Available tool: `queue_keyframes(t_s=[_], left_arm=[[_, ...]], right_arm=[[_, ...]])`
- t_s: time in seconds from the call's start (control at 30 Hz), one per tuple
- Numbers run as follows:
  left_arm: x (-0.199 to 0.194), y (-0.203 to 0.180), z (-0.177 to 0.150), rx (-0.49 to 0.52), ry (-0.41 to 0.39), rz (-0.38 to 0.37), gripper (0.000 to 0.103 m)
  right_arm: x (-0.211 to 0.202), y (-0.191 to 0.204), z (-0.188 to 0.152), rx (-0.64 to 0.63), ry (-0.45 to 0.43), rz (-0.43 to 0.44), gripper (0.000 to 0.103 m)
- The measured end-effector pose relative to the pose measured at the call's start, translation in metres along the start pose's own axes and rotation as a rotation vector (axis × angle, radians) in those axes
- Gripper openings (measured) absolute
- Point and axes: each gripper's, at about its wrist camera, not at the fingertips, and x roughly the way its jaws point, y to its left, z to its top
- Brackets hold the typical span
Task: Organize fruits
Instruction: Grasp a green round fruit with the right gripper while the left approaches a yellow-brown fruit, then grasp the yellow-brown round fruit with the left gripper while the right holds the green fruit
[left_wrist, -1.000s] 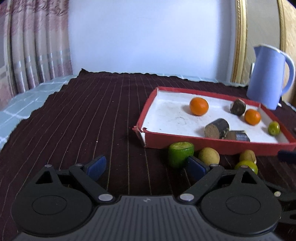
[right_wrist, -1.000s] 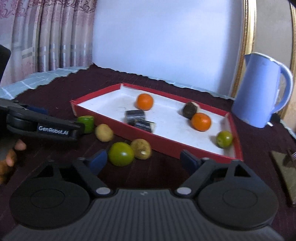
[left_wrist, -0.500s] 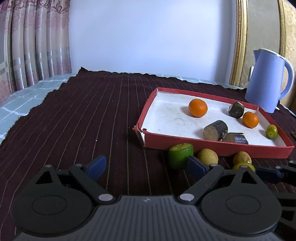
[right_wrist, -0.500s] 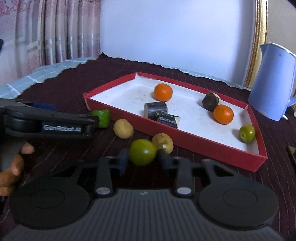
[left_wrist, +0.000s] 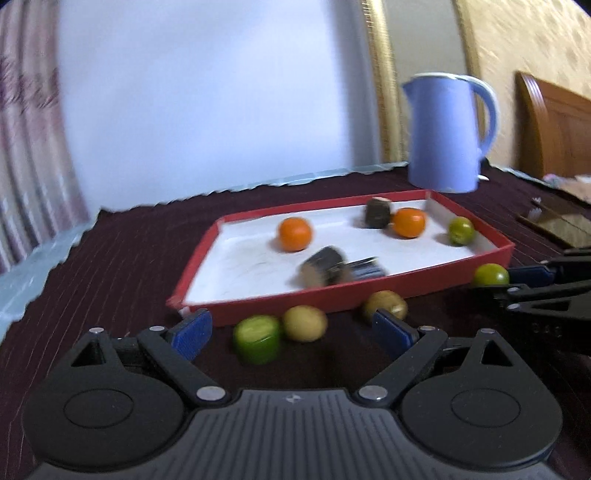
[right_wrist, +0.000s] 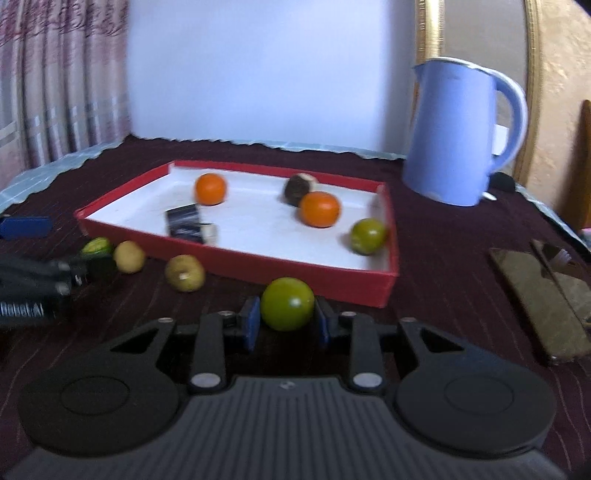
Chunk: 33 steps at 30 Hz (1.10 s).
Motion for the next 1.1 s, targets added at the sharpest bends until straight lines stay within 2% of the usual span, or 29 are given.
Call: queue_keyframes(t_s=[0.07,0.2,0.3,0.43,0.53,0.63,0.7,0.77,0.8,0.83,0.93,1.0,1.03,1.1], left_arm=[[0.009,-0.011,0.007,0.014,0.016,0.006,0.094],[0.031,-0.021,0.014,-0.02,0.097,-0.01,0.094],[0.035,-0.029,0.015,-0.019,0.107,-0.026,0.094],[0.045,-0.043,0.016,0.021,0.121,0.011,0.094],[0.058,-0.05,0.016,0.051,0.155,0.074,0.094],[0.062,-0.048,0.019,0.028,0.169,0.089,0.093],[0.061,-0.048,0.019,0.021,0.166,0.114,0.083],[0.059,-0.05,0.018,0.043,0.159,0.161,0.063],[0.058,-0.051,0.017,0.064,0.152,0.173,0.059],[0.056,-0.052,0.016,0.079,0.144,0.184,0.05],[0.051,-0.05,0.015,0.08,0.131,0.176,0.047],[0.044,-0.047,0.015,0.067,0.112,0.149,0.038],[0.039,-0.045,0.016,0.063,0.099,0.13,0.024],[0.031,-0.039,0.015,0.039,0.091,0.115,0.025]], right_arm=[[0.0,-0.005,-0.001,0.011,-0.007,-0.015,0.029],[0.002,-0.011,-0.003,0.036,-0.01,-0.02,0.029],[0.004,-0.014,-0.006,0.055,-0.009,-0.009,0.029],[0.004,-0.015,-0.007,0.062,-0.012,-0.001,0.029],[0.004,-0.014,-0.007,0.058,-0.012,-0.003,0.029],[0.005,-0.013,-0.008,0.051,-0.009,-0.004,0.029],[0.005,-0.011,-0.008,0.042,-0.004,-0.005,0.029],[0.006,-0.01,-0.008,0.03,0.003,-0.007,0.03],[0.007,-0.008,-0.007,0.019,0.01,-0.008,0.03],[0.007,-0.006,-0.007,0.006,0.014,-0.012,0.031],[0.01,-0.001,-0.006,-0.024,0.031,-0.025,0.034],[0.012,0.001,-0.005,-0.035,0.039,-0.027,0.034],[0.011,0.001,-0.005,-0.034,0.035,-0.03,0.03],[0.008,0.001,-0.005,-0.027,0.026,-0.032,0.03]])
